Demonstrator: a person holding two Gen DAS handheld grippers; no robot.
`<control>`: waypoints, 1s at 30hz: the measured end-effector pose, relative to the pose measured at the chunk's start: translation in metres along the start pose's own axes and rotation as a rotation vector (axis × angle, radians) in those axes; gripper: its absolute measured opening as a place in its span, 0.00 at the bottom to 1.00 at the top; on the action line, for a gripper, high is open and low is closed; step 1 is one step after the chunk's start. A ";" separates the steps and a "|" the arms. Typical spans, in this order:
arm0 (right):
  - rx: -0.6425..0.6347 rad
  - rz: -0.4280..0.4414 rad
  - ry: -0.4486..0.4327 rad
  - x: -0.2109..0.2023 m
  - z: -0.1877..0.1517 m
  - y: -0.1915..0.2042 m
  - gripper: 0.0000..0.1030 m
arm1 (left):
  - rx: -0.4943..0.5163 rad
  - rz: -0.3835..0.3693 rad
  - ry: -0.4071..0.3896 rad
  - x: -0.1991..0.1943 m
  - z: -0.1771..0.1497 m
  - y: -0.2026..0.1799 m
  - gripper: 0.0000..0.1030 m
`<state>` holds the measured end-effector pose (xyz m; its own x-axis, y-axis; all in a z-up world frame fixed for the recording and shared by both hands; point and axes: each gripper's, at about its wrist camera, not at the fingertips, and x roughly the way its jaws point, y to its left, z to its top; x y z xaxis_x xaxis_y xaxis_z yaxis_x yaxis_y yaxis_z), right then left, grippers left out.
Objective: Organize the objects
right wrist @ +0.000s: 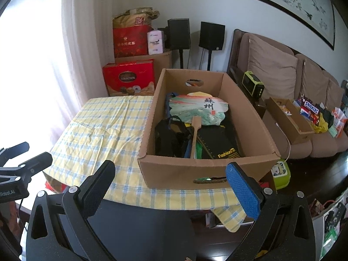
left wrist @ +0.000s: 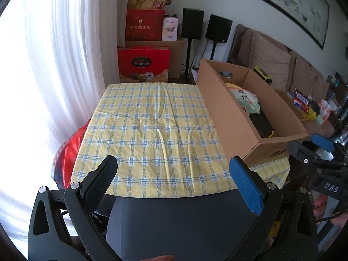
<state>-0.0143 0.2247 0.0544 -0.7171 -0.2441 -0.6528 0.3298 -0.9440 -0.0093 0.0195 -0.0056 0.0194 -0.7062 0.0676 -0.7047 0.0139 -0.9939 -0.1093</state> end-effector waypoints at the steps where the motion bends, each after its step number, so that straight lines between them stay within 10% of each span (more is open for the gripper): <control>1: -0.002 0.002 0.002 0.001 0.000 0.000 1.00 | 0.004 0.005 -0.002 0.000 0.000 -0.001 1.00; 30: 0.001 0.001 0.003 0.002 0.000 0.001 1.00 | 0.005 0.038 -0.006 0.000 0.000 -0.001 1.00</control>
<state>-0.0155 0.2233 0.0534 -0.7149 -0.2446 -0.6550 0.3299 -0.9440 -0.0076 0.0197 -0.0045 0.0190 -0.7098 0.0294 -0.7038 0.0373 -0.9962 -0.0792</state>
